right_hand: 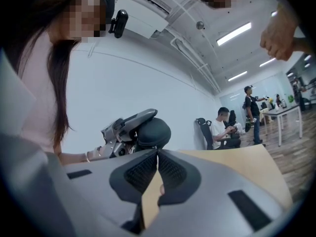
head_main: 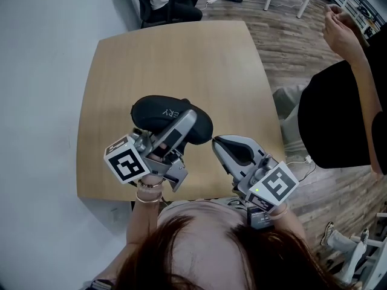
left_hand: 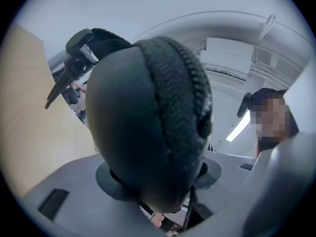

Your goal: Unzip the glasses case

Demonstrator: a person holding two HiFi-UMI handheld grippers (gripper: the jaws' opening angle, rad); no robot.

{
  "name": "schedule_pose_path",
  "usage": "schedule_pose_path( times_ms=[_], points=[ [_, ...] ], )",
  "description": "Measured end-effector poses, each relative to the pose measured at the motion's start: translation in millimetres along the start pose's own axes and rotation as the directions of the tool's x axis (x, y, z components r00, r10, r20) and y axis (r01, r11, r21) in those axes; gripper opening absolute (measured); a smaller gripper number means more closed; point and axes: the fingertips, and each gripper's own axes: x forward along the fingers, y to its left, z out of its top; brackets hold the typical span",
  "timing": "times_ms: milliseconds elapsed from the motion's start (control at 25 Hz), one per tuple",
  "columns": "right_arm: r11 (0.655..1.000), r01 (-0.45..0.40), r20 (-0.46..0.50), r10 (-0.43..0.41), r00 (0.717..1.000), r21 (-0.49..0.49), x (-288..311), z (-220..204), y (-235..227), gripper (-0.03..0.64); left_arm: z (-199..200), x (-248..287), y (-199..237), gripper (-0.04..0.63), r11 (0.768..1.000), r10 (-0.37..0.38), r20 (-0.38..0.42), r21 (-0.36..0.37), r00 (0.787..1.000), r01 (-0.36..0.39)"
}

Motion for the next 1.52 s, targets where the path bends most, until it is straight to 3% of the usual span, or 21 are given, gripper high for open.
schedule_pose_path(
  times_ms=[1520],
  points=[
    [0.998,0.03,-0.023,-0.031,0.999,-0.054,-4.0,-9.9,-12.2,0.018,-23.3,3.0,-3.8,0.252,0.998,-0.051,-0.176,0.014,0.983,0.054]
  ],
)
